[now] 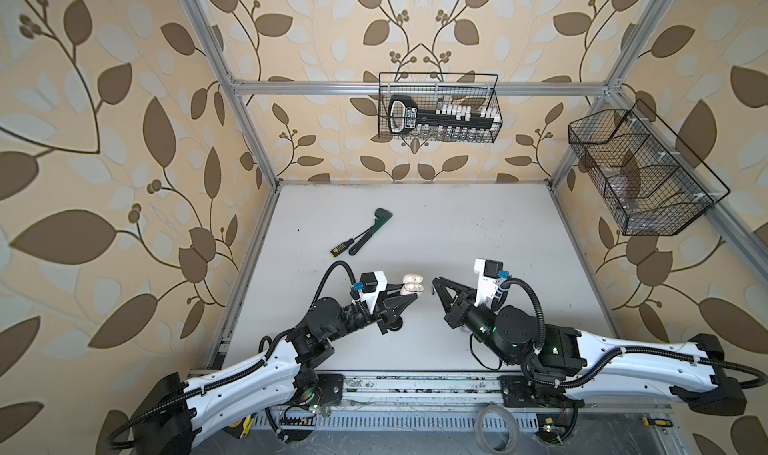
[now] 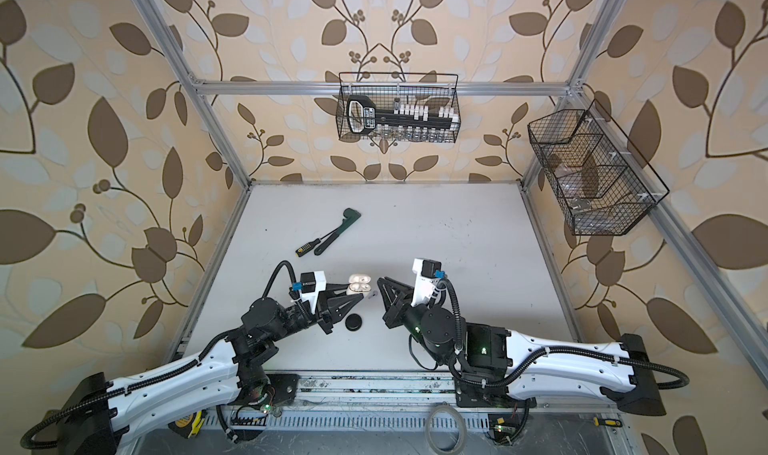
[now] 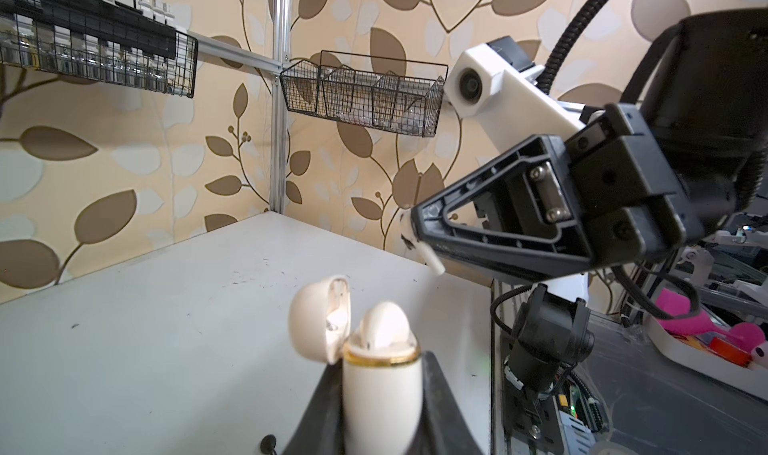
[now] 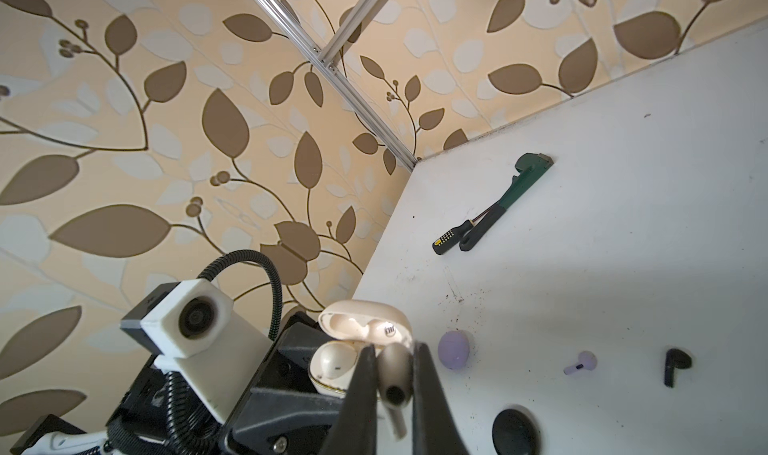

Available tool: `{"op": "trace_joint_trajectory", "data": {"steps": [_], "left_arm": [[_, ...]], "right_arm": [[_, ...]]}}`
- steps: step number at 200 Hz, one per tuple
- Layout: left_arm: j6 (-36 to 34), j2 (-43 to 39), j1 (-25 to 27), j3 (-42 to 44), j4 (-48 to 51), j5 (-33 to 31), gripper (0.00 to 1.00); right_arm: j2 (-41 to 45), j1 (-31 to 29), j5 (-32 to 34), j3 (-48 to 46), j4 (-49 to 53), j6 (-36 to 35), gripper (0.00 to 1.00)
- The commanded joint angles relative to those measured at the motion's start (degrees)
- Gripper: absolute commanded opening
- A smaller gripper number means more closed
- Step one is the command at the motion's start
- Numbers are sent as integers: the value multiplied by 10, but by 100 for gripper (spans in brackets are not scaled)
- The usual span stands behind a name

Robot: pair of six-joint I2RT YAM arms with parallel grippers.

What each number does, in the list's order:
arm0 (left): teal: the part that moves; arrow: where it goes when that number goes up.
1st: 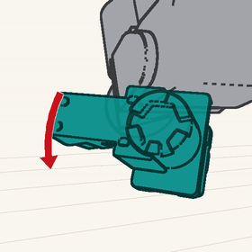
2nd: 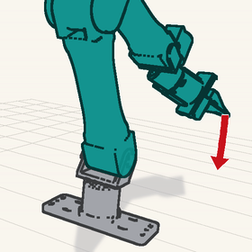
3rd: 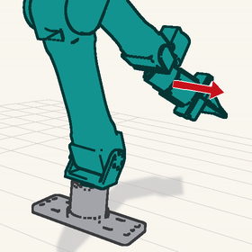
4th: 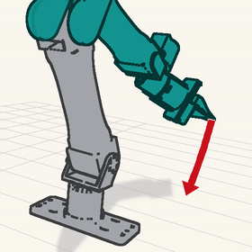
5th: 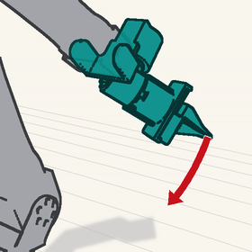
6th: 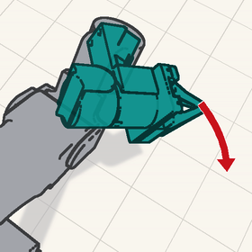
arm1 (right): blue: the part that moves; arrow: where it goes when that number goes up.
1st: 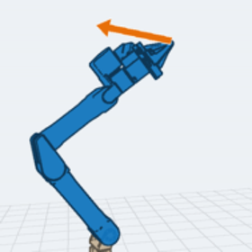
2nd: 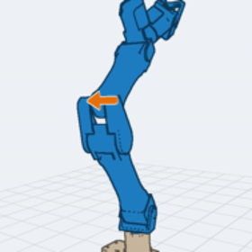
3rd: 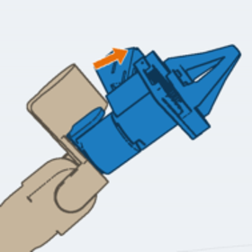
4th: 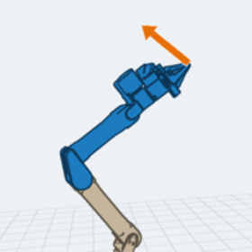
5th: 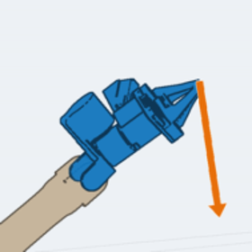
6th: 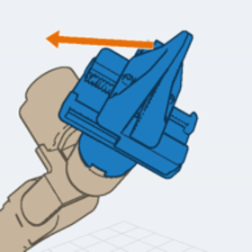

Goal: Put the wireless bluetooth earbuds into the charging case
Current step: 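Carry the cream earbud with the right gripper toward the case in the left gripper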

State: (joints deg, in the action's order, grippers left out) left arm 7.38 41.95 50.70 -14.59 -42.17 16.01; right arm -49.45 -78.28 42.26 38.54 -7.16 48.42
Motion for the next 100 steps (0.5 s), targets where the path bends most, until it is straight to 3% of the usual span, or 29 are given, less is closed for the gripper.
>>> {"op": "trace_joint_trajectory", "data": {"steps": [1,100], "left_arm": [[11,-5,6,-25,-54,6,0],[31,-12,7,-13,-92,7,0]], "right_arm": [[-11,-9,20,21,-51,-35,5],[-76,-16,29,17,-183,-80,3]]}}
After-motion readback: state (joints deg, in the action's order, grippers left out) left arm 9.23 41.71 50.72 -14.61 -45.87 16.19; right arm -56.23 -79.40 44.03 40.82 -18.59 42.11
